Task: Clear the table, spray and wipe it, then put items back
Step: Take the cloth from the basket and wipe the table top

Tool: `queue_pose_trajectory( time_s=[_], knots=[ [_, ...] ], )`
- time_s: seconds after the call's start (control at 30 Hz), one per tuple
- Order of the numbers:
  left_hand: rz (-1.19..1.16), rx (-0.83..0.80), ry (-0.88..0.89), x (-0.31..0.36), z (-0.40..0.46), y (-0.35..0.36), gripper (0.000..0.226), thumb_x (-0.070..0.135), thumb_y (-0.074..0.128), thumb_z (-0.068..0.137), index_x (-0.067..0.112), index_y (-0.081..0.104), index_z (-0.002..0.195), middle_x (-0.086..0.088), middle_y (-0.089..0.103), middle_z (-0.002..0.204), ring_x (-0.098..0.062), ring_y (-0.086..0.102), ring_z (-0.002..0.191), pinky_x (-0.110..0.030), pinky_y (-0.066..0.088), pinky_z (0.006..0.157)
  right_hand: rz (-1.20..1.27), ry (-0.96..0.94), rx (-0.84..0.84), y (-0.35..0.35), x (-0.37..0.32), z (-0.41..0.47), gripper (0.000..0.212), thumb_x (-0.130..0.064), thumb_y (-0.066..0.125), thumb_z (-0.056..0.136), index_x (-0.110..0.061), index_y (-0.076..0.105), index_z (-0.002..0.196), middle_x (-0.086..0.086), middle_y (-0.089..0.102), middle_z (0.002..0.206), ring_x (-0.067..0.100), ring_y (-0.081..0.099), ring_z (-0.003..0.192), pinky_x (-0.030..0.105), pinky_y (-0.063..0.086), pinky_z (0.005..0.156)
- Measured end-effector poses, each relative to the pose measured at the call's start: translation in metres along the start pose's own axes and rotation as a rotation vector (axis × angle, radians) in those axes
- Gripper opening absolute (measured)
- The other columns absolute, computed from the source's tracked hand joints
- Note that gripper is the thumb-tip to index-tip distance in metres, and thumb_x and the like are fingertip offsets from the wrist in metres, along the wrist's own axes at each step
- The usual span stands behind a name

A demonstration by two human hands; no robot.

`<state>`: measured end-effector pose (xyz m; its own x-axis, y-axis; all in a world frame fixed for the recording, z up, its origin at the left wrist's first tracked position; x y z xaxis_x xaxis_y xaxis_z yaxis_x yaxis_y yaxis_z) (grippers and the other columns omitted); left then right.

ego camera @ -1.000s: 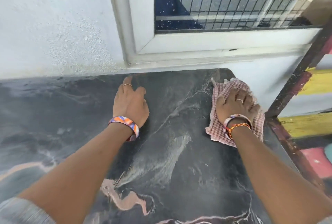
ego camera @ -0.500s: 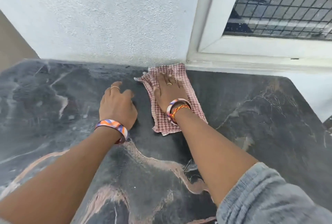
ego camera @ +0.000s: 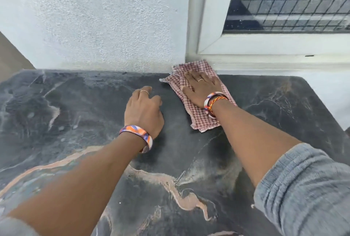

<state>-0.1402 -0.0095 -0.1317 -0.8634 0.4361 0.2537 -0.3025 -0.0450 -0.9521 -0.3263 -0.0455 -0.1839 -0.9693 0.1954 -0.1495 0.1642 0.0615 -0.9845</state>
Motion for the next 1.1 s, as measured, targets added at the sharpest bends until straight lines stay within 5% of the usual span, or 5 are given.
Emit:
queue_pose_trajectory(
  time_s=[0.33,0.63,0.87,0.97,1.1],
  knots=[
    [-0.061,-0.014,0.208,0.153,0.008,0.034,0.032,0.009,0.046,0.084,0.014,0.063,0.111,-0.012,0.035,0.147,-0.032,0.03,0.135,-0.037,0.026,0.11,0.035,0.549,0.072,-0.028,0.234,-0.084,0.058,-0.047,0.018,0.094,-0.03,0.011,0.149,-0.007,0.004,0.159,0.018,0.005,0.146,0.06,0.001,0.113],
    [-0.072,-0.039,0.385,0.218,-0.019,0.037,0.033,0.008,0.045,0.084,0.013,0.063,0.111,-0.012,0.036,0.146,-0.031,0.031,0.134,-0.036,0.024,0.111,0.216,0.895,0.138,-0.017,0.264,-0.188,0.06,-0.049,0.018,0.095,-0.022,0.013,0.148,0.015,0.029,0.15,0.041,0.038,0.129,0.054,0.031,0.1],
    [-0.09,-0.087,0.413,0.19,-0.048,0.027,0.033,0.006,0.047,0.082,0.012,0.064,0.11,-0.013,0.038,0.145,-0.033,0.031,0.133,-0.037,0.023,0.11,0.185,1.089,0.182,-0.009,0.257,-0.311,0.058,-0.049,0.017,0.096,-0.01,0.046,0.129,0.02,0.055,0.13,0.04,0.053,0.117,0.049,0.041,0.095],
    [-0.106,-0.11,0.382,0.161,-0.058,0.02,0.031,0.005,0.049,0.082,0.01,0.066,0.107,-0.015,0.042,0.142,-0.035,0.034,0.131,-0.04,0.027,0.108,0.193,1.137,0.144,-0.002,0.24,-0.345,0.055,-0.044,0.019,0.097,-0.014,0.032,0.142,0.018,0.046,0.141,0.039,0.045,0.127,0.056,0.035,0.104],
    [-0.108,-0.129,0.351,0.116,-0.071,0.015,0.028,0.007,0.05,0.081,0.009,0.068,0.103,-0.015,0.047,0.138,-0.035,0.035,0.13,-0.041,0.031,0.105,0.095,1.098,0.055,0.005,0.202,-0.348,0.053,-0.041,0.018,0.098,-0.029,0.008,0.149,0.001,0.006,0.159,0.033,-0.002,0.146,0.062,0.001,0.111]
  ],
)
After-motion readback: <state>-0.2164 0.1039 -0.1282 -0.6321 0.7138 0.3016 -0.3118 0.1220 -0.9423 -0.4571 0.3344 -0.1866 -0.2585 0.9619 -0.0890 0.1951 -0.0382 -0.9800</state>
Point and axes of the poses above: each hand's wrist, its own z-axis towards the middle knuckle, its own y-axis out of the palm, x = y × z, the point moved 7 cm from there along z, towards the middle knuckle
